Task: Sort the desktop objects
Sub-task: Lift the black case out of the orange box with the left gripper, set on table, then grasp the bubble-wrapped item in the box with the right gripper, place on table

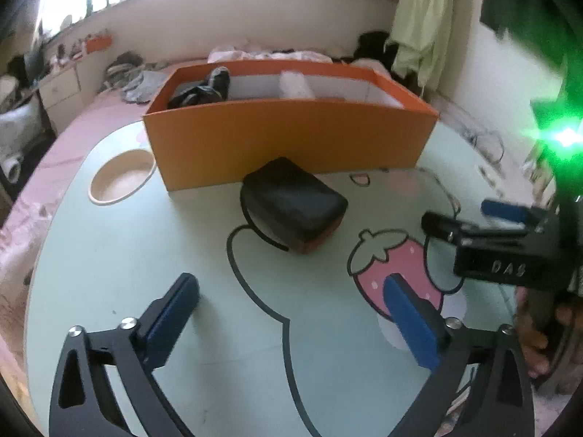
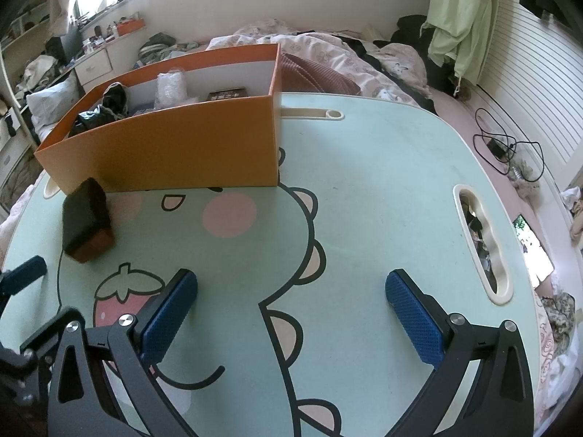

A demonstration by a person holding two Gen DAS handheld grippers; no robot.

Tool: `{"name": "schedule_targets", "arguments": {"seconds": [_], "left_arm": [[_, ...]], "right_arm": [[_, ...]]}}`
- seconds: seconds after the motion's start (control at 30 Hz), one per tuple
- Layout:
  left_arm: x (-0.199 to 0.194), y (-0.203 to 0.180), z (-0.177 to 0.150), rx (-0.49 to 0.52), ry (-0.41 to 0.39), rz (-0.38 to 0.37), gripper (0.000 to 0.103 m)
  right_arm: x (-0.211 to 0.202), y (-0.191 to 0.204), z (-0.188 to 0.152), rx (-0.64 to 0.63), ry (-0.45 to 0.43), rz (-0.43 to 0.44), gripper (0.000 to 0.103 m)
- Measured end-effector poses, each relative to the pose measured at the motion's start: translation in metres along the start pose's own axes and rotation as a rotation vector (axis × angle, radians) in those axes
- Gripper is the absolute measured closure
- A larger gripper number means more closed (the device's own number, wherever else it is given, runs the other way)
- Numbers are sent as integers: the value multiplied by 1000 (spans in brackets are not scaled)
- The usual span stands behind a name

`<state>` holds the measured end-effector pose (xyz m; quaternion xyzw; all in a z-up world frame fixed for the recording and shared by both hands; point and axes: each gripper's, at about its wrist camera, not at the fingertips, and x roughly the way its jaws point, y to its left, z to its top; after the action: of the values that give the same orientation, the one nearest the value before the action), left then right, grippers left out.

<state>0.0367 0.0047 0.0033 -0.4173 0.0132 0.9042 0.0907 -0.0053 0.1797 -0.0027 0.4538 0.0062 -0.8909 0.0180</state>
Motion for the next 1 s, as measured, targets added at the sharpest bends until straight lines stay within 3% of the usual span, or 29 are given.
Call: {"name": "schedule_targets", "arguments": {"seconds": [0.1,0.27,0.3,0.37,0.47,0.53,0.6,0.63,0.73,0.83,0.93,0.97,1.0], "left_arm": [[3,-10,-4,64,-9,18,0],[1,-9,-6,69,-9,5,0],[1,-9,-6,70,-10,5,0],[1,-9,-5,70,-11,4,0],[1,-10,-5,69,-9,5,0],[1,-10,-5,69,-9,4,0],[1,-8,-5,71,-9,2,0],[2,-7,-5,72,-9,0,0],[3,-6,-4,73,-11,-3,0],[3,-7,-3,76,-14,-7,0],[3,-5,-4,77,-18,-13,0],[3,-4,-5,78,-19,-14,0],[2,-4,-5,78,-20,-15,0]], "right_arm": [[0,-1,0,1,1,0,0],[-2,-5,0,6,1,9,1],[-5,-7,0,16,-8,30,7],[-23,-11,6,36,-88,68,17],[-49,-3,31,5,-205,98,18],[-56,13,57,-59,-217,138,18],[-48,28,90,-89,-170,199,28],[-39,36,105,-99,-139,222,39],[-2,68,148,-151,-37,232,47],[27,87,164,-193,15,208,47],[59,89,170,-157,97,197,47],[71,91,170,-154,130,193,51],[76,90,170,-155,145,194,66]]}}
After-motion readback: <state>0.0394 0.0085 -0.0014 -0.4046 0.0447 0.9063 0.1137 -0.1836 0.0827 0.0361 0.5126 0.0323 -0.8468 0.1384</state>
